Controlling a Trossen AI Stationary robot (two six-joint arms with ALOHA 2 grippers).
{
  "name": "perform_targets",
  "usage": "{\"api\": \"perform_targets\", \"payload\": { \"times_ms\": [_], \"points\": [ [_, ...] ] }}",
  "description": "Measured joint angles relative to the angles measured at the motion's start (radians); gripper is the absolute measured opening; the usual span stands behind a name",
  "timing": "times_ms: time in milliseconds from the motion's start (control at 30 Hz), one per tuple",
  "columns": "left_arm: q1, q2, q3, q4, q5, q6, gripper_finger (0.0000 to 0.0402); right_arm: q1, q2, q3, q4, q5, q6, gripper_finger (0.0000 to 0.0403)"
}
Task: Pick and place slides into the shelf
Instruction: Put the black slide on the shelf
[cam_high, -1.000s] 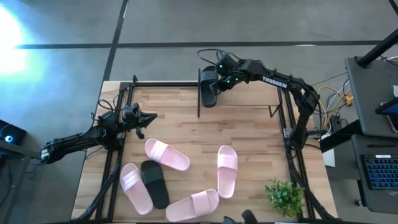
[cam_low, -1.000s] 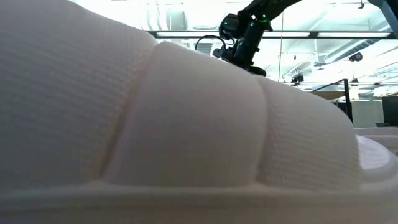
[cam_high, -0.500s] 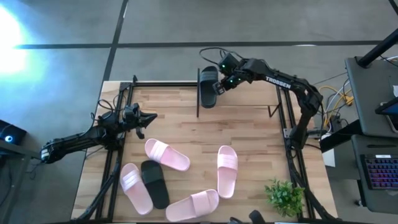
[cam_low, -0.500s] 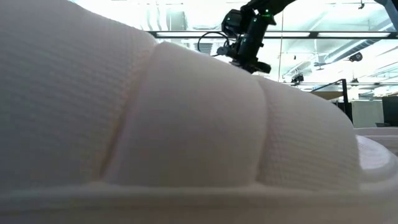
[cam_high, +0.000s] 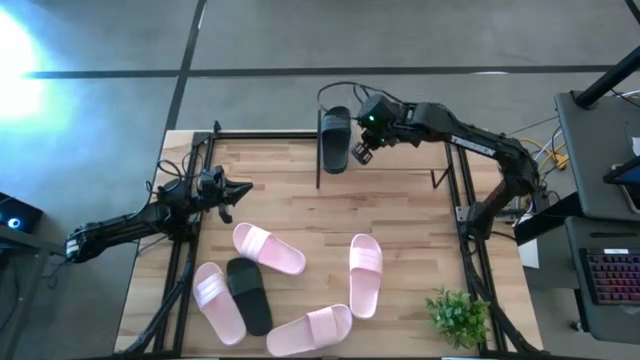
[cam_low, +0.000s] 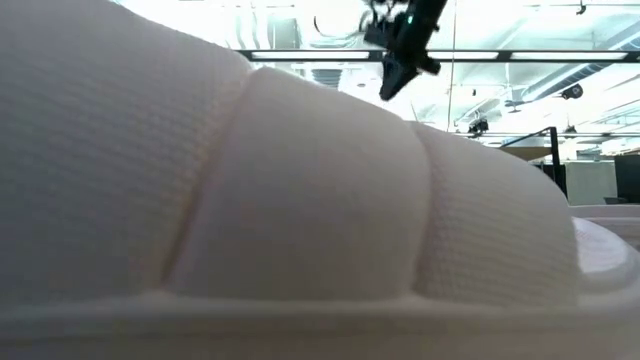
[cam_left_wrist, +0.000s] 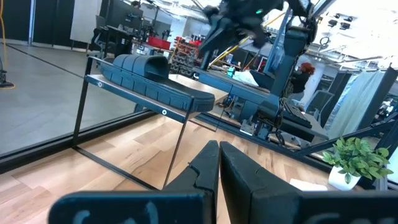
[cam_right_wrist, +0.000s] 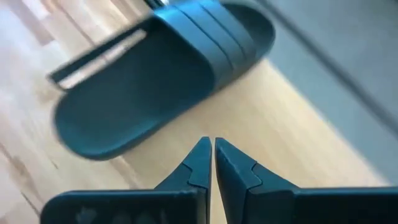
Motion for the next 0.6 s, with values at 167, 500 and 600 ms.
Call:
{"api": "perform_targets", "payload": {
  "times_ms": [167,500,600],
  "points": [
    [0.000,0.003,0.000,0.099,0.008,-0.060,0.0000,0.122,-0.083,0.000,0.063,-0.018,-0.112,0.0013],
    [-0.001,0.004,0.033,0.474,0.042,-0.445,0.0000,0.345,-0.212,0.001,0.184,0.130,-0.016,0.0013],
    [0.000,0.018,0.061,0.712,0.165,-0.444,0.0000,0.400,-0.223,0.001,0.188,0.228,-0.005,0.0013]
  ]
}}
